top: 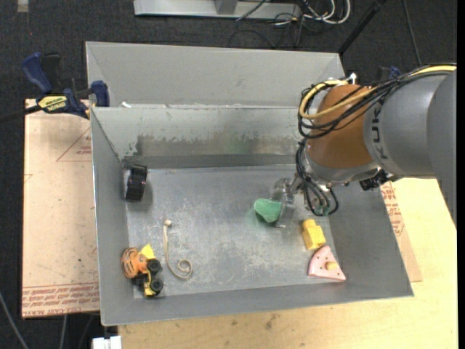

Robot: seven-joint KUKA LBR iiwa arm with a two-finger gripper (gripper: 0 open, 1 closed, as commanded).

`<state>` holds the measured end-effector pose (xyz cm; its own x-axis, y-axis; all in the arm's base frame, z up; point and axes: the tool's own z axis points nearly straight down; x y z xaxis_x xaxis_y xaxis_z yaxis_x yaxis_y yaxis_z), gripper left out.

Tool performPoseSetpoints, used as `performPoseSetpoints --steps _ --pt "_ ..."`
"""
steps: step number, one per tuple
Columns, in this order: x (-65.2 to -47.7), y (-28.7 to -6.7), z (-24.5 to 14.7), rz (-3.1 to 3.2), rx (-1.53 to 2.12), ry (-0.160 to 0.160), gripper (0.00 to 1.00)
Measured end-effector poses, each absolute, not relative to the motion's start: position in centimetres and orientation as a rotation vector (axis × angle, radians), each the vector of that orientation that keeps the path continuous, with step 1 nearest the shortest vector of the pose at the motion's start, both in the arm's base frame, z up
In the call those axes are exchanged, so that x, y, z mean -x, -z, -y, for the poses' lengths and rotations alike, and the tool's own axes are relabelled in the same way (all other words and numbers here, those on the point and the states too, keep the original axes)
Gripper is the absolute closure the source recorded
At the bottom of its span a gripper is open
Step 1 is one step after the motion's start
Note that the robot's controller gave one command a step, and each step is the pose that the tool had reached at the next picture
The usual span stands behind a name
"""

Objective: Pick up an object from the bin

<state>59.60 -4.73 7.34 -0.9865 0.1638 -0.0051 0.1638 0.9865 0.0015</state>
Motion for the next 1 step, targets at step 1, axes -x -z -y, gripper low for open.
performPoseSetpoints --steps 1 --pt "-59.44 -7.62 4.73 -3.128 -0.258 -0.002 1.0"
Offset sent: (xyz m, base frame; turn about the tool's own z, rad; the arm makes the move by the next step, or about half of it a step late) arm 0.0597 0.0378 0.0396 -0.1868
